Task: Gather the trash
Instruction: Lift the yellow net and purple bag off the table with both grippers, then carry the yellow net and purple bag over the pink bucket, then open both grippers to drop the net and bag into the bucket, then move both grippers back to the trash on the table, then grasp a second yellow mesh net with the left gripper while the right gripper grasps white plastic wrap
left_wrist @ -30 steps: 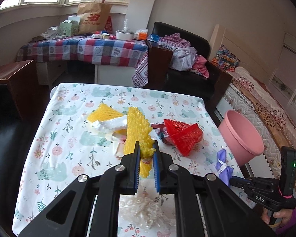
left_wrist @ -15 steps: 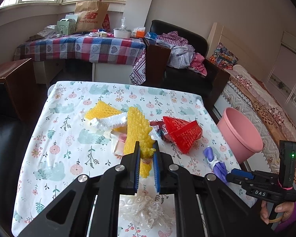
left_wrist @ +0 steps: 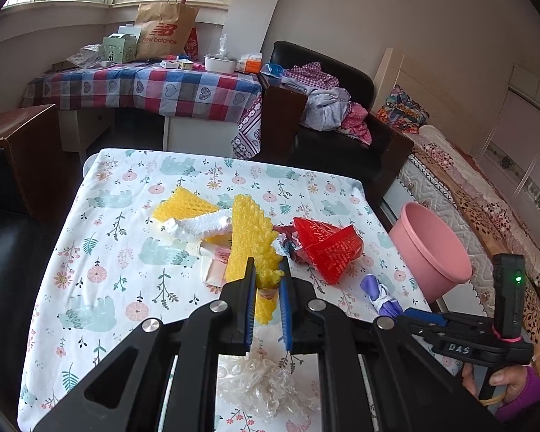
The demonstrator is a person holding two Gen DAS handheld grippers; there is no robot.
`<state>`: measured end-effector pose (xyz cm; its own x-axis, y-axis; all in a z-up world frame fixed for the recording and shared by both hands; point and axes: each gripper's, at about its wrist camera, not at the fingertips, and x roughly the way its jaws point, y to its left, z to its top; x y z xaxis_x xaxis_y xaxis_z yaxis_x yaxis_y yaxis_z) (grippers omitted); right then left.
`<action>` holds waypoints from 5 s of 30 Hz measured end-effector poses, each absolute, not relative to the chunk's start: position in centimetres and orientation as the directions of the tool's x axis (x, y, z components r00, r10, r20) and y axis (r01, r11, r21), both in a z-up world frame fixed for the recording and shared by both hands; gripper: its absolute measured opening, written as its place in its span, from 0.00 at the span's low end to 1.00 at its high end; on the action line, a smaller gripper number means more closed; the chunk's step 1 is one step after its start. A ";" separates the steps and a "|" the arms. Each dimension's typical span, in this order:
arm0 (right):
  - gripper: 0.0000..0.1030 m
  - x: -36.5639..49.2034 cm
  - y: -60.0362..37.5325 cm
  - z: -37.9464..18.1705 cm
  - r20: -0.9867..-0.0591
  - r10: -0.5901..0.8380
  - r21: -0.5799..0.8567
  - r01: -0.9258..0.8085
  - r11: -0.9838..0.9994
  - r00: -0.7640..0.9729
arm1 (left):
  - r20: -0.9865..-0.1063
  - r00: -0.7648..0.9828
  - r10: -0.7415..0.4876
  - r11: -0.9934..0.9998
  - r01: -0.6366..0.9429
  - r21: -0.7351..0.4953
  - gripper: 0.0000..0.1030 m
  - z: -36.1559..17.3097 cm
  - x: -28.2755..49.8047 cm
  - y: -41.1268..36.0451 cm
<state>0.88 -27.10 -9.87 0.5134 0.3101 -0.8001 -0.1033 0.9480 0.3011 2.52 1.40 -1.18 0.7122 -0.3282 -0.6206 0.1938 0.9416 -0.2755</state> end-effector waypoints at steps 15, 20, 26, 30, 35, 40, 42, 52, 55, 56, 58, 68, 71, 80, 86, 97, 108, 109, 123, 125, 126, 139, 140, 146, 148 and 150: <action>0.15 -1.0 -28.0 -8.6 -0.739 0.334 0.299 -0.159 0.941 0.585 | -0.603 0.723 -0.336 0.940 0.221 -0.259 0.10 0.2 2.3 -0.2; 0.09 -1.8 -29.1 -7.7 -0.695 0.357 0.321 -0.175 0.931 0.624 | -0.592 0.727 -0.349 0.937 0.250 -0.245 0.10 1.2 2.5 -1.7; 0.07 -2.1 -30.4 -7.2 -0.662 0.385 0.348 -0.191 0.918 0.643 | -0.583 0.720 -0.377 0.926 0.287 -0.245 0.10 2.2 3.2 -4.4; 0.07 -2.3 -31.1 -7.0 -0.647 0.402 0.362 -0.202 0.910 0.648 | -0.577 0.712 -0.400 0.917 0.320 -0.240 0.10 2.5 3.3 -6.2; 0.07 -3.3 -32.7 -5.0 -0.617 0.373 0.334 -0.198 0.921 0.693 | -0.576 0.680 -0.453 0.891 0.370 -0.264 0.10 2.7 4.6 -9.6; 0.07 -3.9 -36.6 -2.6 -0.578 0.271 0.308 -0.102 0.946 0.770 | -0.568 0.635 -0.523 0.846 0.465 -0.260 0.10 3.1 6.0 -14.7; 0.07 -4.1 -38.1 -1.9 -0.565 0.230 0.296 -0.065 0.953 0.792 | -0.560 0.613 -0.557 0.821 0.509 -0.259 0.10 3.3 6.2 -17.2; 0.07 -4.2 -45.3 -1.3 -0.546 0.110 0.335 0.096 0.937 0.831 | -0.554 0.519 -0.651 0.724 0.642 -0.251 0.10 3.5 6.0 -26.4; 0.07 -4.0 -46.8 -1.9 -0.546 0.100 0.353 0.120 0.928 0.832 | -0.557 0.498 -0.664 0.706 0.664 -0.248 0.10 3.3 6.1 -28.5; 0.07 -3.9 -47.2 -2.0 -0.547 0.097 0.357 0.127 0.925 0.831 | -0.559 0.492 -0.668 0.700 0.670 -0.247 0.10 3.2 6.2 -29.2; 0.07 -3.6 -47.9 -2.4 -0.547 0.095 0.365 0.135 0.921 0.832 | -0.562 0.483 -0.671 0.695 0.674 -0.250 0.10 2.9 6.4 -30.3; 0.07 -2.6 -50.6 -4.5 -0.549 0.111 0.421 0.160 0.893 0.829 | -0.569 0.460 -0.681 0.684 0.678 -0.271 0.10 1.7 7.4 -33.0; 0.07 -2.0 -50.9 -5.1 -0.561 0.115 0.423 0.164 0.891 0.820 | -0.584 0.457 -0.671 0.693 0.666 -0.275 0.10 0.8 7.8 -33.7; 0.07 -0.4 -50.7 -5.9 -0.581 0.129 0.425 0.165 0.890 0.803 | -0.613 0.452 -0.649 0.709 0.652 -0.270 0.10 -1.1 8.5 -34.9; 0.07 1.0 -49.8 -7.7 -0.640 0.119 0.393 0.190 0.900 0.759 | -0.663 0.440 -0.605 0.747 0.603 -0.281 0.11 -3.8 9.6 -35.2; 0.08 2.5 -48.8 -8.9 -0.683 0.075 0.336 0.220 0.916 0.727 | -0.695 0.454 -0.558 0.782 0.568 -0.256 0.11 -6.1 10.5 -34.8; 0.34 2.2 -47.8 -8.8 -0.696 0.056 0.325 0.245 0.913 0.716 | -0.696 0.445 -0.564 0.792 0.528 -0.305 0.35 -5.6 10.8 -32.3; 0.34 2.0 -47.6 -8.6 -0.688 0.056 0.326 0.239 0.915 0.723 | -0.691 0.446 -0.568 0.791 0.528 -0.309 0.35 -5.3 10.7 -32.1; 0.54 -0.3 -42.5 -4.7 -0.533 0.220 0.465 0.065 0.883 0.817 | -0.600 0.565 -0.566 0.808 0.523 -0.270 0.43 0.2 8.0 -23.8; 0.54 -0.2 -41.4 -4.4 -0.524 0.238 0.461 0.038 0.887 0.818 | -0.595 0.590 -0.546 0.825 0.499 -0.263 0.43 0.8 7.8 -21.7; 0.54 0.0 -40.6 -4.2 -0.523 0.251 0.453 0.016 0.891 0.814 | -0.592 0.601 -0.537 0.833 0.488 -0.260 0.43 0.9 7.8 -20.8; 0.54 3.3 -30.9 -4.6 -0.587 0.388 0.393 -0.169 0.904 0.710 | -0.605 0.749 -0.271 0.961 0.179 -0.210 0.43 0.3 7.3 -1.6; 0.54 3.4 -30.1 -4.6 -0.585 0.405 0.398 -0.186 0.898 0.703 | -0.612 0.752 -0.243 0.967 0.141 -0.210 0.43 -0.1 7.6 0.0; 0.53 3.8 -25.9 -4.1 -0.583 0.484 0.386 -0.301 0.872 0.653 | -0.638 0.752 -0.166 0.974 0.026 -0.223 0.43 -1.6 10.1 6.4; 0.54 4.0 -24.8 -4.0 -0.584 0.506 0.387 -0.330 0.861 0.635 | -0.668 0.726 -0.165 0.974 0.013 -0.225 0.41 -2.6 12.0 7.6; 0.53 4.1 -24.0 -4.0 -0.592 0.520 0.381 -0.355 0.854 0.616 | -0.690 0.704 -0.165 0.977 0.022 -0.211 0.41 -3.5 13.8 8.0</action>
